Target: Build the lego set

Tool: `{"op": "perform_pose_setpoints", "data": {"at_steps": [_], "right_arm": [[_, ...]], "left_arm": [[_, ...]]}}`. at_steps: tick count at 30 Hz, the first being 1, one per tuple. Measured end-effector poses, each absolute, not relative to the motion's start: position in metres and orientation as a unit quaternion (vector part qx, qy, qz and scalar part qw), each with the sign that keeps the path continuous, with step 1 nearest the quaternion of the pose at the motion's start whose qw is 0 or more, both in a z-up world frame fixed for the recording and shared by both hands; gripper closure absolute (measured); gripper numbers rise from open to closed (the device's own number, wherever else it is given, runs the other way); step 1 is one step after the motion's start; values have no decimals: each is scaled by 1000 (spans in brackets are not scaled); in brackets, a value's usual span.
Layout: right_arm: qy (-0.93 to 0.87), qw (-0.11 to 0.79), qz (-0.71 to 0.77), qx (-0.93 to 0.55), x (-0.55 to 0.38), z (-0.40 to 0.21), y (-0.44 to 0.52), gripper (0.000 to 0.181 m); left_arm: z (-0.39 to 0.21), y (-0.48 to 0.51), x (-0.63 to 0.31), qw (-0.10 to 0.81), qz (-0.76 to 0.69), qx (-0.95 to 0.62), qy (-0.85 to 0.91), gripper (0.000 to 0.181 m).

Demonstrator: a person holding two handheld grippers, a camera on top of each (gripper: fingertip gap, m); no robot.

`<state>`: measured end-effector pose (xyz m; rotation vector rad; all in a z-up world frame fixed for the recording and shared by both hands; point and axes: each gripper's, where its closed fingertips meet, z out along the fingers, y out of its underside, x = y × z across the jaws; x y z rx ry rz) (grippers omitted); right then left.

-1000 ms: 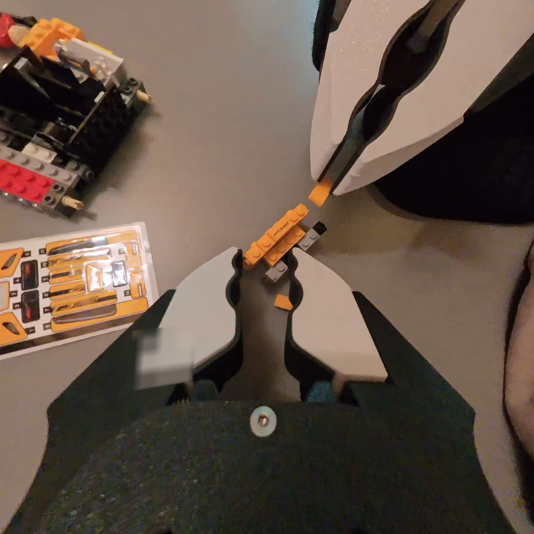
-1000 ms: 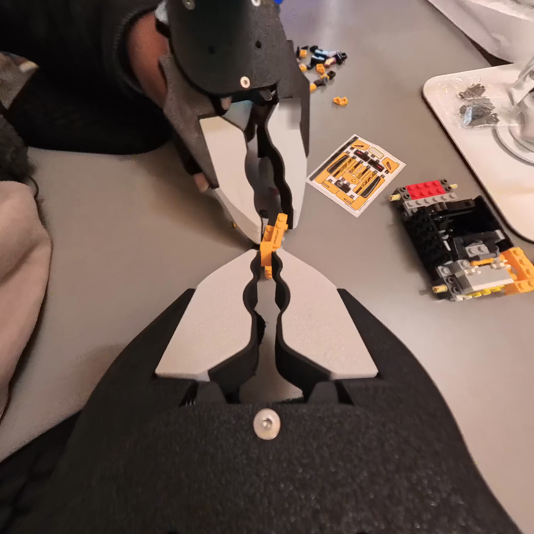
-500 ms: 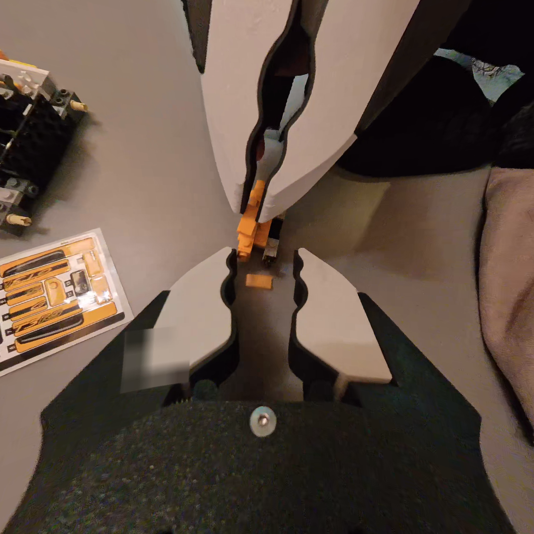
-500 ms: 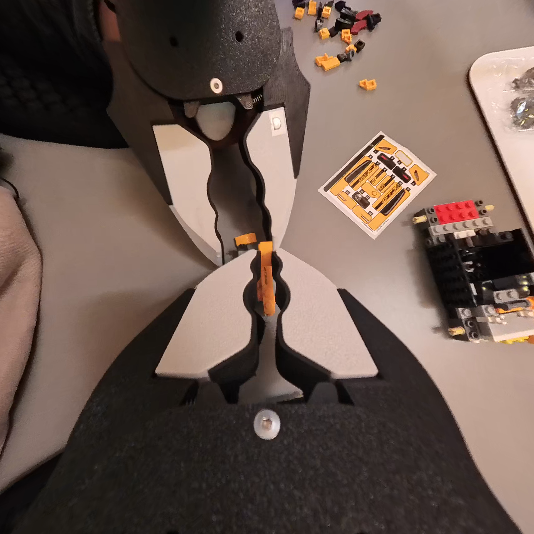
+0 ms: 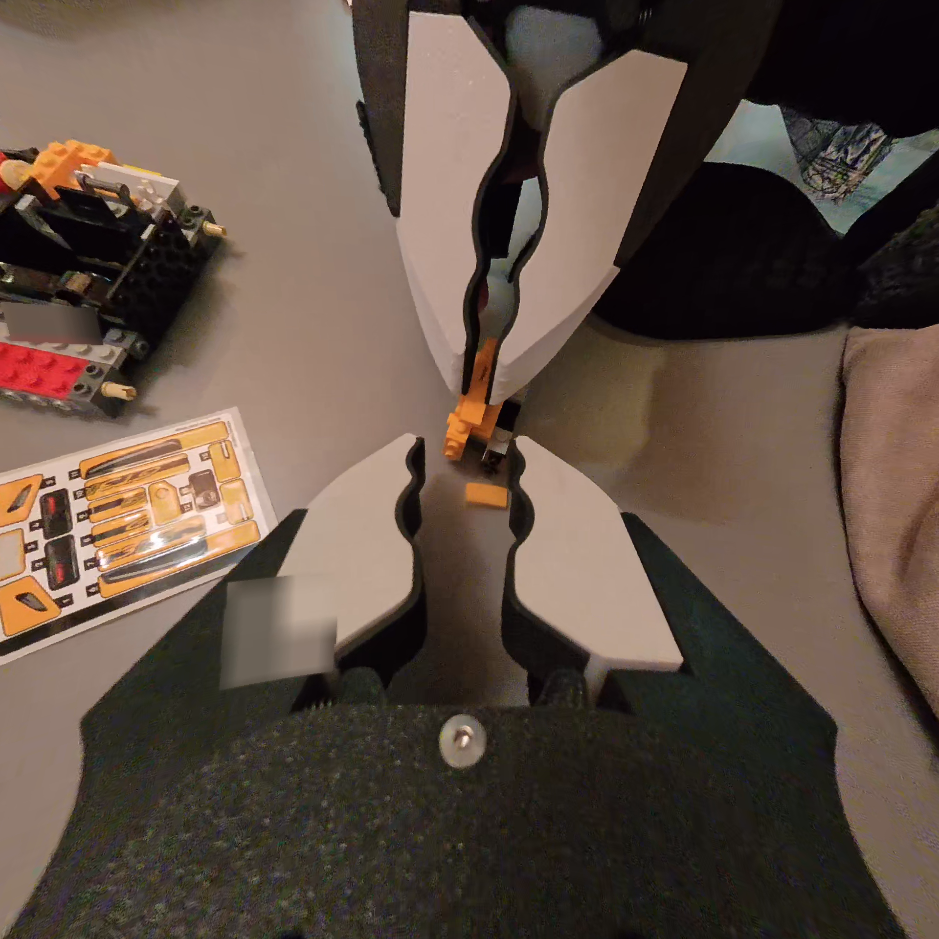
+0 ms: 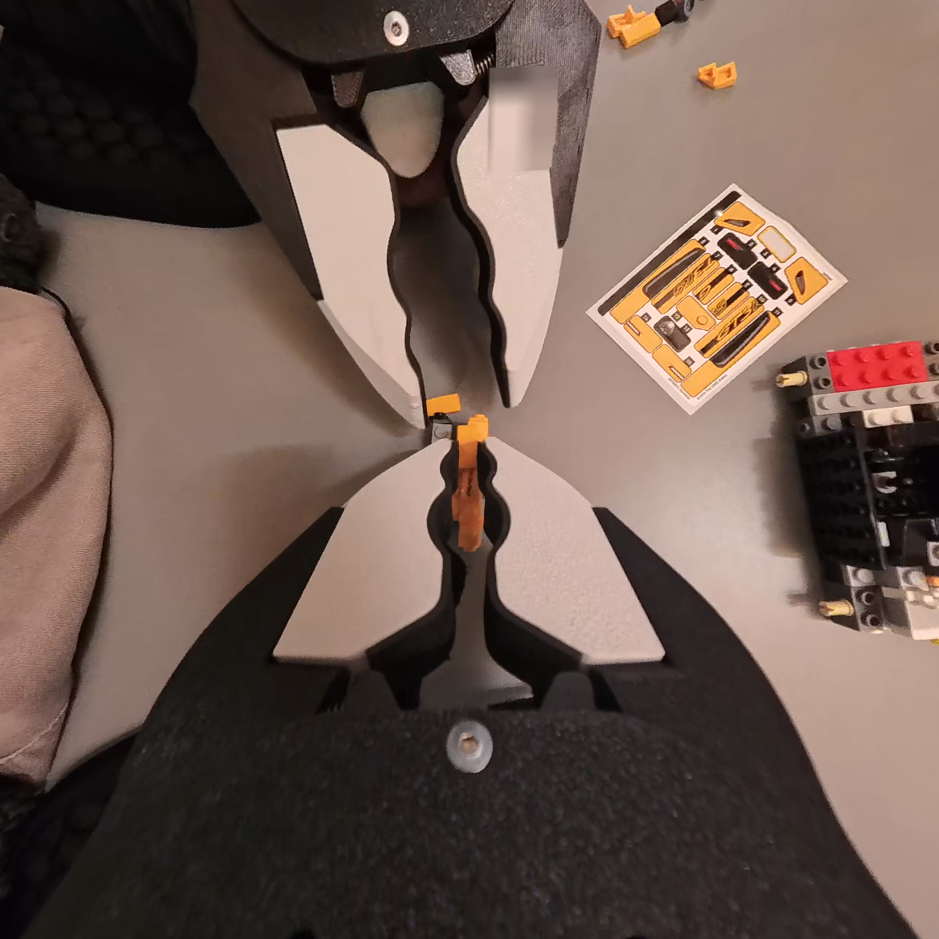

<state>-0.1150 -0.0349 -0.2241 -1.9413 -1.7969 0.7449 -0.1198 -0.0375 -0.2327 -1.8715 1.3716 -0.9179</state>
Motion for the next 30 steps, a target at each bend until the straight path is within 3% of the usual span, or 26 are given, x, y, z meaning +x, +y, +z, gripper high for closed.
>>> {"op": "perform_pose_setpoints", "data": {"at_steps": [16,30], "right_arm": [[-634,186,270,-700,-113,-223,-36,175],[-641,158,271,-700,-116,-222,-40,175]], "left_arm": [[-238,-52,-116,294,-345,-696,557,152],[-235,-35,-122,341,-312,-680,569,160]]}}
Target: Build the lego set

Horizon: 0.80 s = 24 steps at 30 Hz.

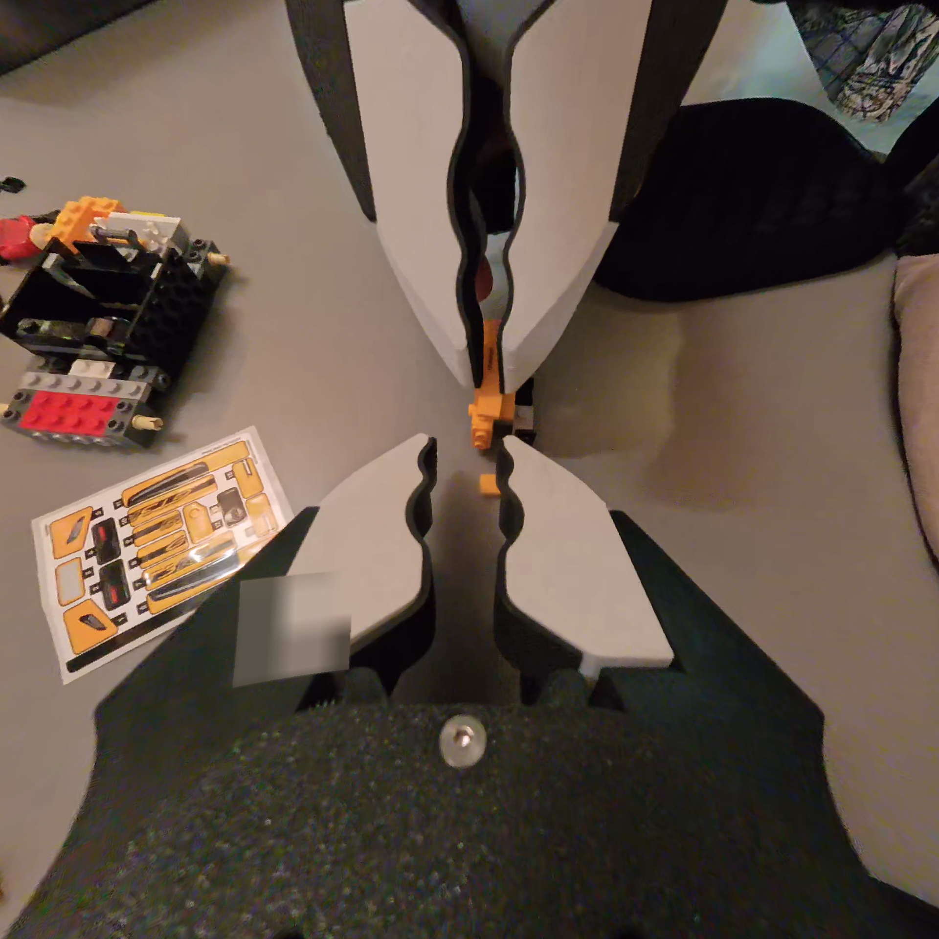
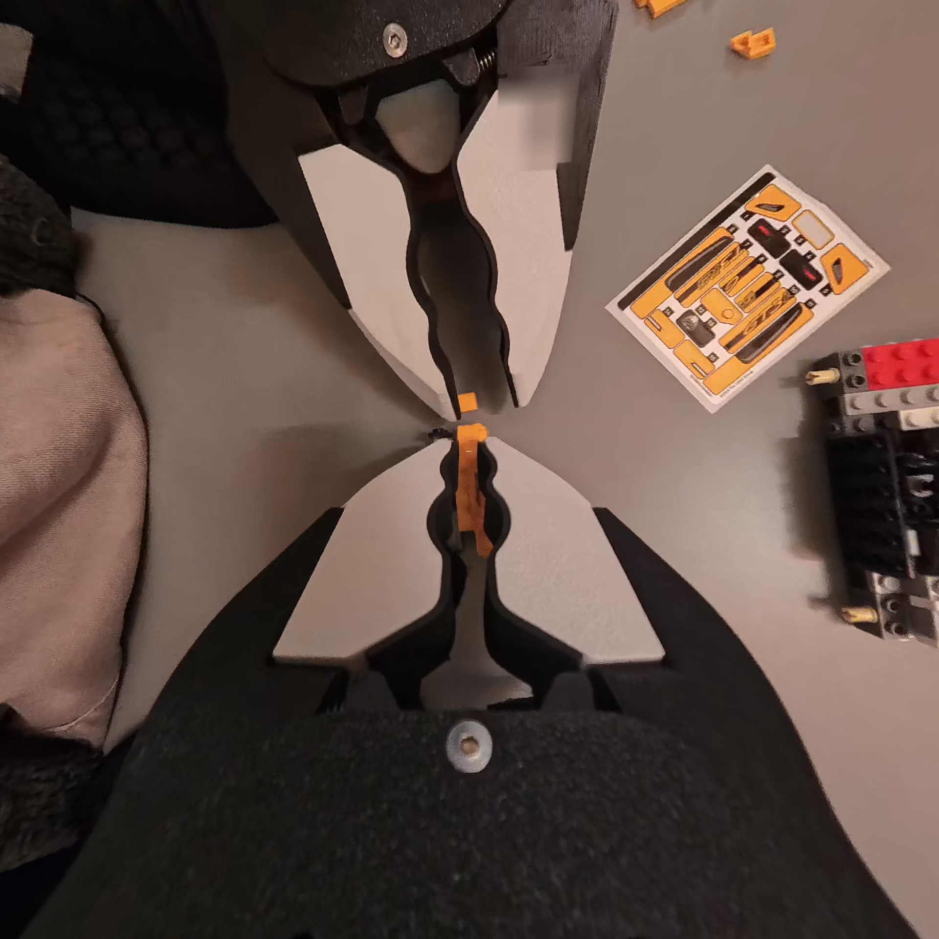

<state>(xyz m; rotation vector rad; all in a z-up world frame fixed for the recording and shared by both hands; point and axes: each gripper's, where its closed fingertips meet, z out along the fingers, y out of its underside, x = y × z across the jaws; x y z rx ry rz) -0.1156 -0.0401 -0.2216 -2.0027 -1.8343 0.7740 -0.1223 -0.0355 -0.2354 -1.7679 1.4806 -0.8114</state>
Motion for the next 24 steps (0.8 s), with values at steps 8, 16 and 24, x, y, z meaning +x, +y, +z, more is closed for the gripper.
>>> {"op": "perform_pose_setpoints", "data": {"at_steps": [8,16,24], "right_arm": [[-651,139,247,-704,-115,-227,-38,175],[-654,134,252,-700,-115,-228,-39,174],[-658,145,256,-694,-113,-226,-37,172]], "left_arm": [[-233,-37,-118,348,-313,-671,575,165],[-233,-39,-111,348,-316,-663,583,172],[-234,-40,-110,342,-317,-668,580,173]]}}
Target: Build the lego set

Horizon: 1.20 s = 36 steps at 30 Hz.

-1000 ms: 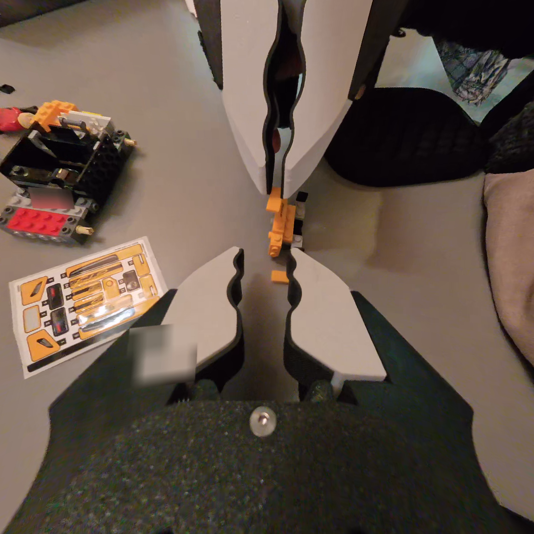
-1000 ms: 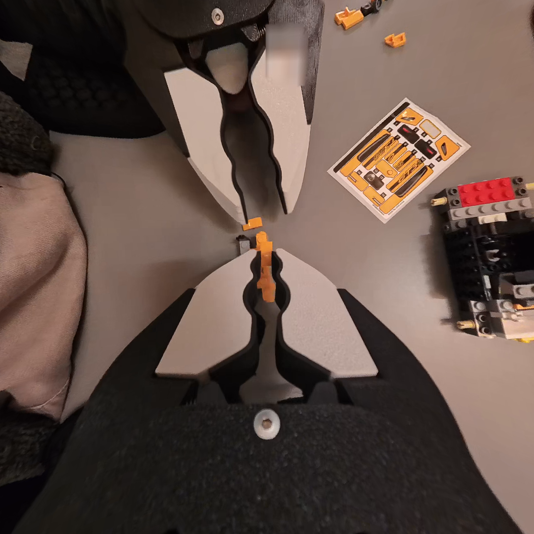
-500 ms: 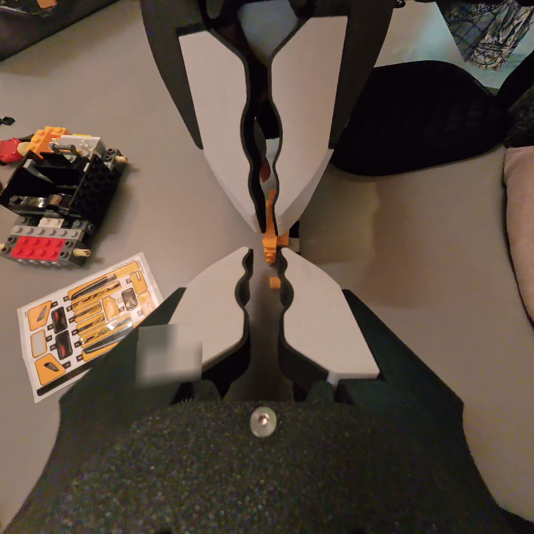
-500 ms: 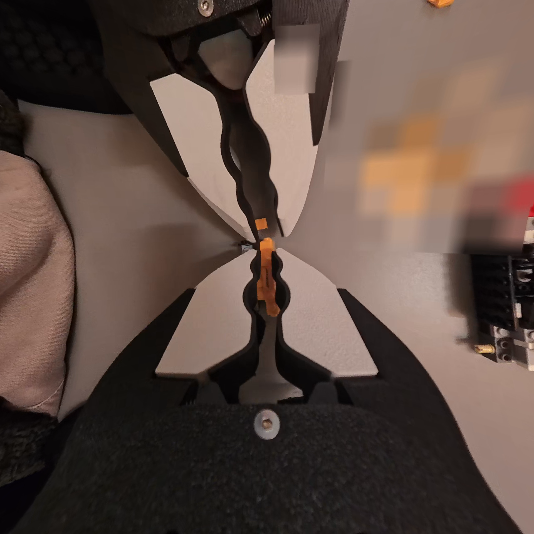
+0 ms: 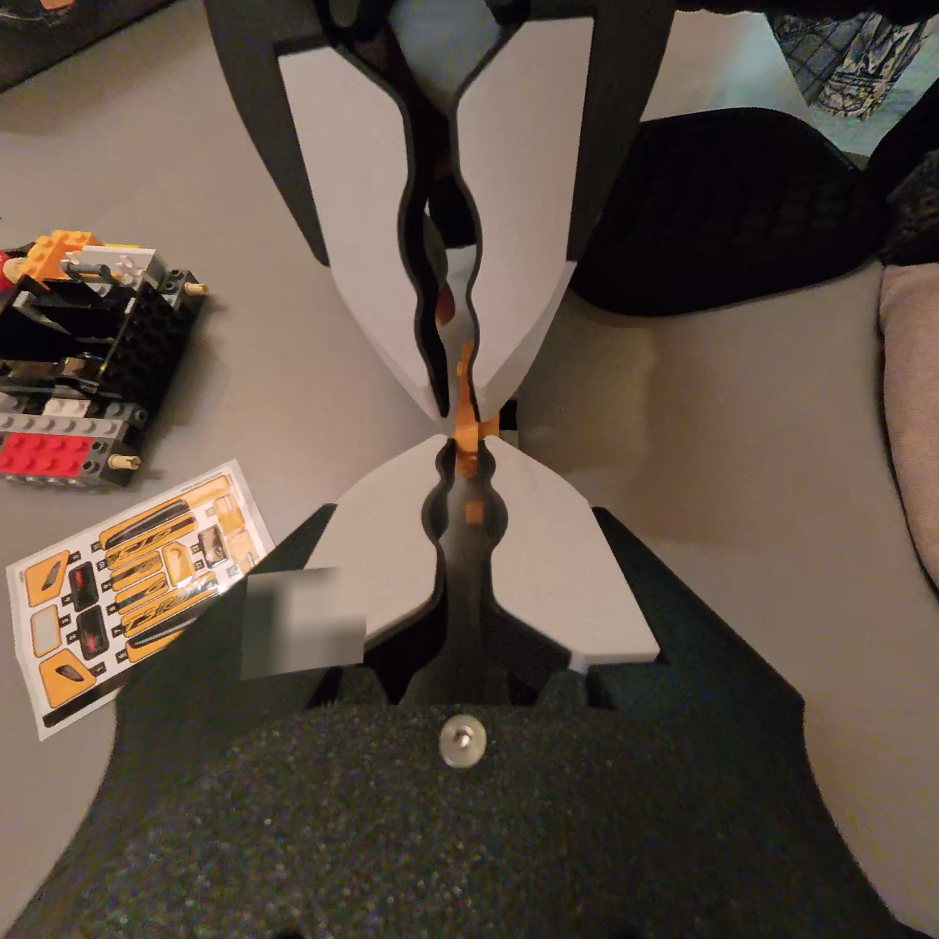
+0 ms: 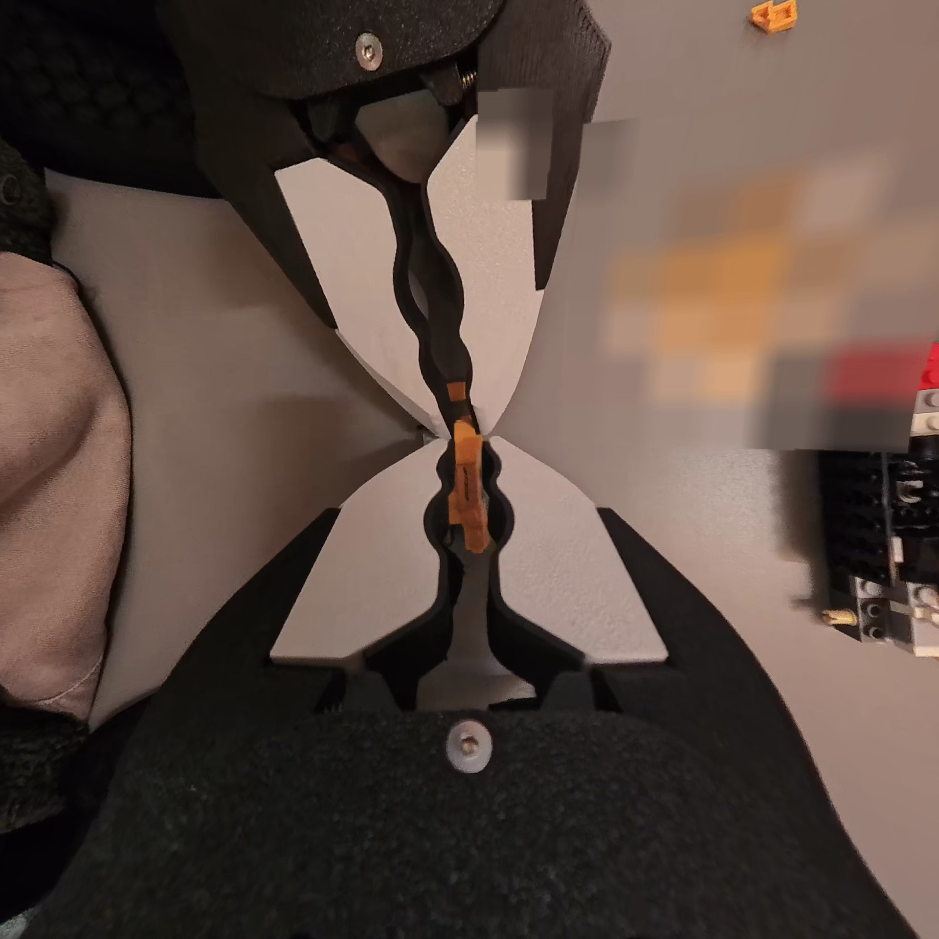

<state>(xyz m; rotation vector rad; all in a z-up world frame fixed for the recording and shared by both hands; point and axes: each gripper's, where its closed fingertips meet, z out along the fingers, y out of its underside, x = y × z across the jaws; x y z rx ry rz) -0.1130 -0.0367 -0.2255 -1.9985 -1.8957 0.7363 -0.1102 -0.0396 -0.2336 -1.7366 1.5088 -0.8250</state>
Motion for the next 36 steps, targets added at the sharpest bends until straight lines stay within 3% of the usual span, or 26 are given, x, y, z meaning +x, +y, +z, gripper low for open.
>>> {"op": "perform_pose_setpoints", "data": {"at_steps": [10,28,32,36], "right_arm": [[-682,167,254,-666,-96,-232,-41,160],[-688,164,262,-657,-98,-241,-39,165],[-688,176,267,-651,-98,-236,-38,166],[-692,187,268,-643,-98,-226,-38,166]], "left_arm": [[-234,-39,-111,336,-323,-674,573,173],[-229,-43,-114,327,-349,-673,565,165],[-217,-39,-116,309,-413,-689,508,162],[-205,-31,-119,232,-513,-742,363,144]]}}
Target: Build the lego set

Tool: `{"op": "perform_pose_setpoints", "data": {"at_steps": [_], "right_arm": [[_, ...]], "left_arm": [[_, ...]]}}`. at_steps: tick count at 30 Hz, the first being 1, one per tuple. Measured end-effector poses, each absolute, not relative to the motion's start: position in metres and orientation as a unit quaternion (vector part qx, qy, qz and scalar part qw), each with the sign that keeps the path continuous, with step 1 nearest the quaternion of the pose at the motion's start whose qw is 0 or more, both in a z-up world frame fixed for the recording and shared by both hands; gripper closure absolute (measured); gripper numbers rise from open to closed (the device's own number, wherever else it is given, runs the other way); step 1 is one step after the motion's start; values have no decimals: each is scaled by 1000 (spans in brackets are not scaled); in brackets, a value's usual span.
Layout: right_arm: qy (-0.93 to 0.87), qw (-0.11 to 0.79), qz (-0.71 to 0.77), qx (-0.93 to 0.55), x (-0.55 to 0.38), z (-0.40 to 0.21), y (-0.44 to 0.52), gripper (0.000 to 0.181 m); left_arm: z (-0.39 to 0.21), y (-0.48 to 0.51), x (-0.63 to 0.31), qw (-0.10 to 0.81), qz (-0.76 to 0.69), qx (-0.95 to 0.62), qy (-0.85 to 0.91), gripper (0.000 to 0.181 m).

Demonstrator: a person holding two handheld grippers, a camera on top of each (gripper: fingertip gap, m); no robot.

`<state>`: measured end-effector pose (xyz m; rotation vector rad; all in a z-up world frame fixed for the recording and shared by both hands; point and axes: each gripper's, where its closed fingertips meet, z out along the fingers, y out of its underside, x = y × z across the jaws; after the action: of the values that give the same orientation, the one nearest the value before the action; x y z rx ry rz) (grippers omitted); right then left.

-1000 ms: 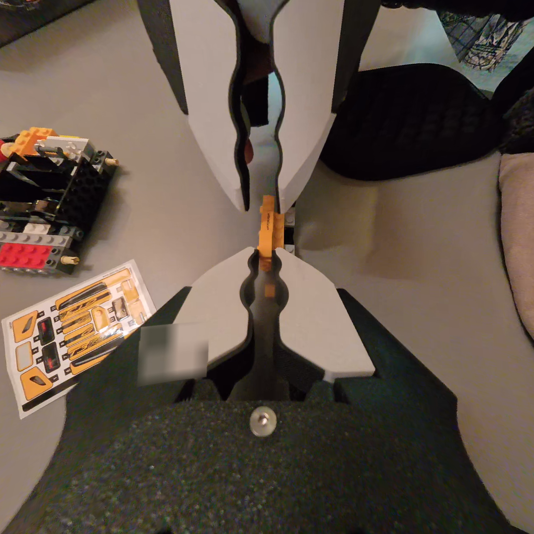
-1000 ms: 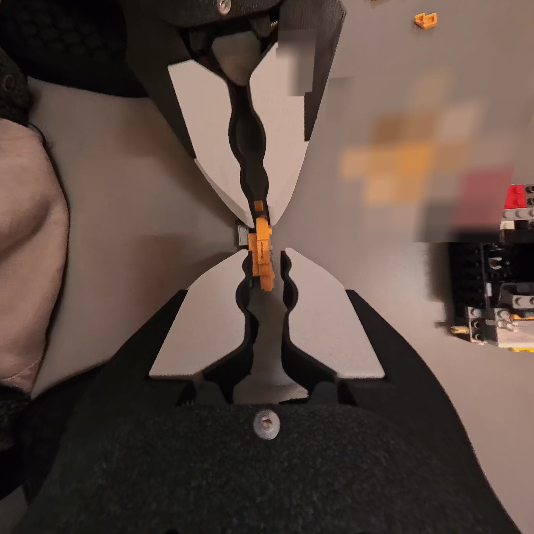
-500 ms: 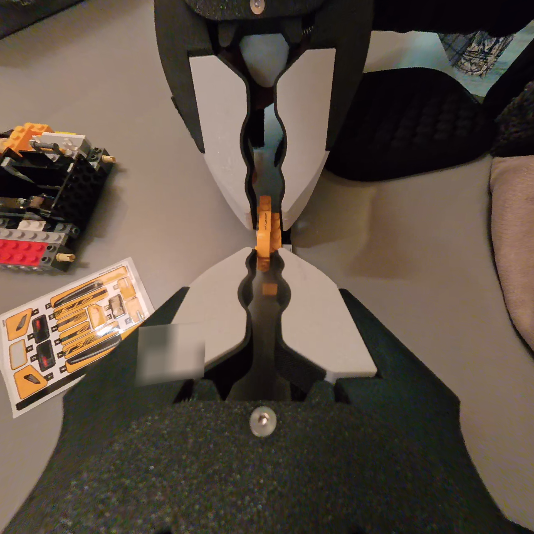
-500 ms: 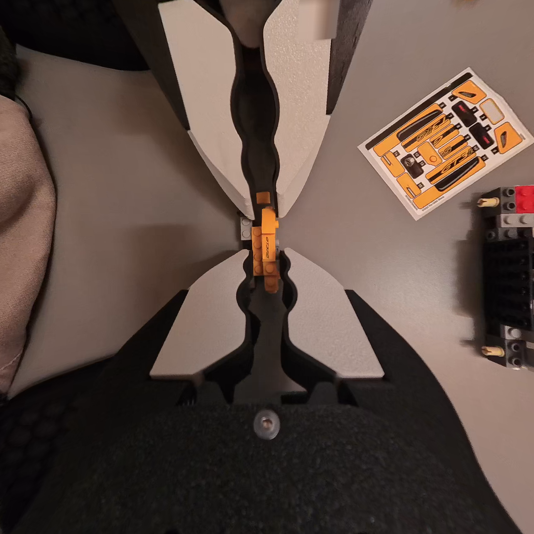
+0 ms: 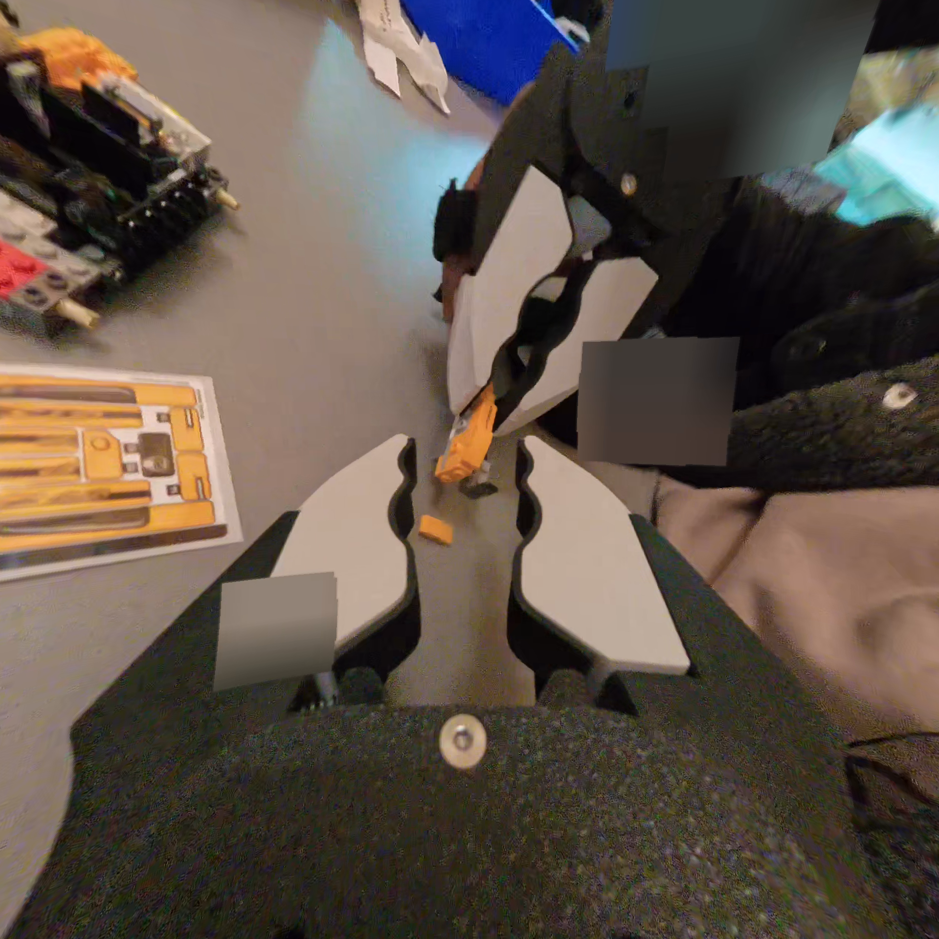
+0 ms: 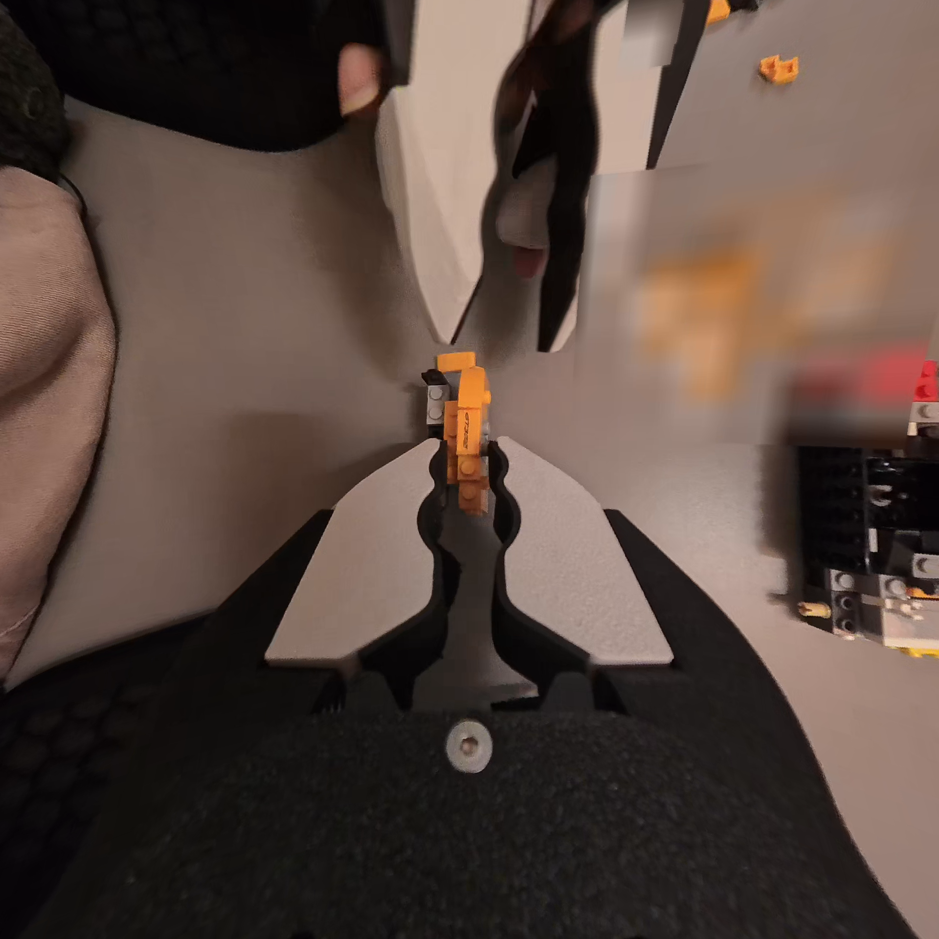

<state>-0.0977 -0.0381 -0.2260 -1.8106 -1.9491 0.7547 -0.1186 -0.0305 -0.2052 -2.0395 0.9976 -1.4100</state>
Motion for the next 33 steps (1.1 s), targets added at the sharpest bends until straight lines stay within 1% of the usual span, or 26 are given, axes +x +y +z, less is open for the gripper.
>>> {"op": "perform_pose_setpoints", "data": {"at_steps": [4,6,9,13,20,26,33], "right_arm": [[-691,199,283,-635,-99,-214,-40,166],[-687,207,295,-631,-100,-208,-41,166],[-684,220,298,-628,-100,-201,-38,166],[-682,223,303,-627,-100,-197,-37,166],[-679,224,310,-627,-101,-194,-35,166],[-680,234,304,-625,-103,-189,-35,166],[-694,268,263,-614,-103,-181,-34,166]], "left_arm": [[-193,-25,-119,154,-617,-740,219,139],[-195,-27,-118,128,-636,-736,194,134],[-188,-36,-112,88,-674,-712,174,132],[-186,-43,-105,55,-696,-699,155,132],[-189,-38,-106,48,-702,-698,132,151],[-186,-39,-107,51,-705,-694,137,153],[-178,-38,-108,76,-706,-687,154,153]]}}
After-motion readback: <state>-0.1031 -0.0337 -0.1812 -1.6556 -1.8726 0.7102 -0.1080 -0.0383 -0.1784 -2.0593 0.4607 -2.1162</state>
